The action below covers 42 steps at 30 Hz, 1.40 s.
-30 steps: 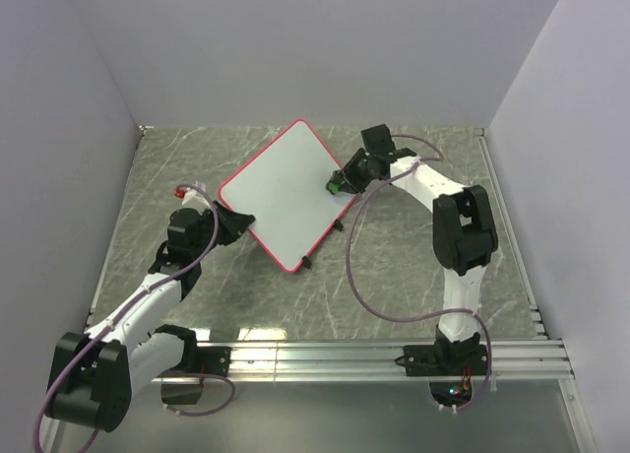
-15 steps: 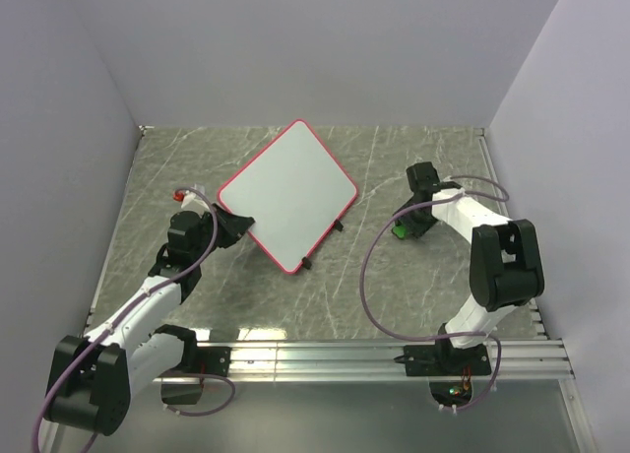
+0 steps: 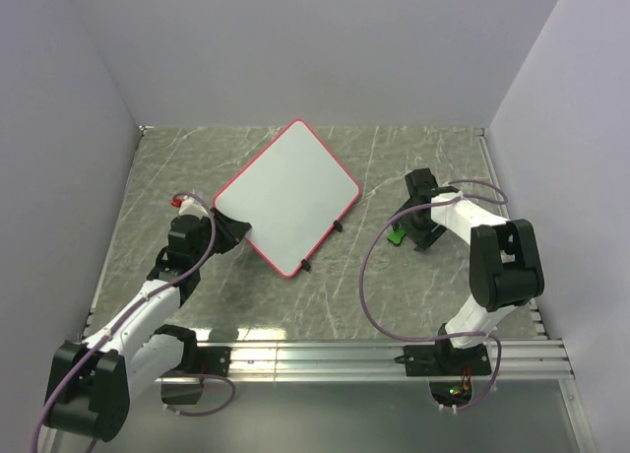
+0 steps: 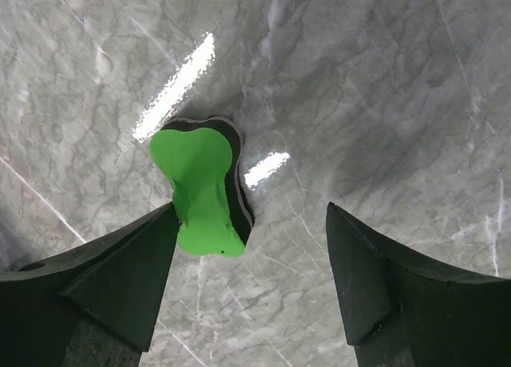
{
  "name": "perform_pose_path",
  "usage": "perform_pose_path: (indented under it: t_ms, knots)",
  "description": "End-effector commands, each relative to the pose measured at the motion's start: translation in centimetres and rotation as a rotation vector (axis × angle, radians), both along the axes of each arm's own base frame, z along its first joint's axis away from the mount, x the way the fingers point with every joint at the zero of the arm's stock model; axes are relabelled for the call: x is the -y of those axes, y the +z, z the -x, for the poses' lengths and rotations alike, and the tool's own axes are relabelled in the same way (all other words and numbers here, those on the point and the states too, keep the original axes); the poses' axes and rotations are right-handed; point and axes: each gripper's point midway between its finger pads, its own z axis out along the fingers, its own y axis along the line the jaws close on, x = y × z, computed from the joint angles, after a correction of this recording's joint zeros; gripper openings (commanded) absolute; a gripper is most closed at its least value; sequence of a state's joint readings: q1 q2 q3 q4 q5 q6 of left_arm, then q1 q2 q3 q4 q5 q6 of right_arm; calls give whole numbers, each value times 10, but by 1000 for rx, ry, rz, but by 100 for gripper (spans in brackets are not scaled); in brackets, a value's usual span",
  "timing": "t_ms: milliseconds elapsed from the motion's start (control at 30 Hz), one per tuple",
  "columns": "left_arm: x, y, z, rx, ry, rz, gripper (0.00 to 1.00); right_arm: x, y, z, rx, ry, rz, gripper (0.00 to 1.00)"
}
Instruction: Erase the whiteboard
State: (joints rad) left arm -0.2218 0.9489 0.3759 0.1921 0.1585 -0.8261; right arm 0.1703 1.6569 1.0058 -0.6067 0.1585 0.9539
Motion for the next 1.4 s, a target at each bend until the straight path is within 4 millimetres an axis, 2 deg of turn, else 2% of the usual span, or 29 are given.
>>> perform_pose_path:
  t_ms: [0, 100, 367, 500, 633, 667, 833, 867, 1000, 1033, 1067, 1133, 1367]
  knots:
    - [-21, -56, 21, -183, 29, -136, 32, 4, 19, -9, 60, 3, 28, 81]
    - [-19, -57, 22, -184, 14, -134, 31, 3, 20, -10, 57, 8, 31, 81]
    - [-15, -48, 26, -136, -5, -115, 43, 3, 22, -11, 78, 17, 28, 82]
    - [-14, -45, 27, -137, -15, -110, 41, 3, 24, -13, 90, 24, 24, 84]
    - [-14, -43, 28, -135, -16, -111, 45, 0, 28, -17, 117, 33, 11, 87]
    - [-14, -41, 29, -129, -15, -110, 47, 0, 29, -18, 122, 35, 10, 88]
    - [-14, -30, 28, -98, -17, -104, 48, -1, 32, -22, 140, 44, 10, 90]
    - [-14, -29, 30, -104, -19, -104, 52, -1, 33, -23, 145, 43, 9, 90]
    - [-13, -19, 32, -101, -28, -101, 52, -2, 38, -26, 161, 53, 6, 92]
    - [-14, -20, 35, -116, -27, -105, 53, -3, 41, -27, 170, 55, 4, 92]
    - [-14, -12, 34, -104, -26, -104, 59, -3, 42, -28, 174, 57, 1, 92]
    - [-16, -12, 38, -128, -19, -114, 60, -5, 48, -30, 189, 63, -6, 93]
    - [-20, 20, 42, -96, 7, -103, 63, -9, 81, -39, 274, 96, -17, 93]
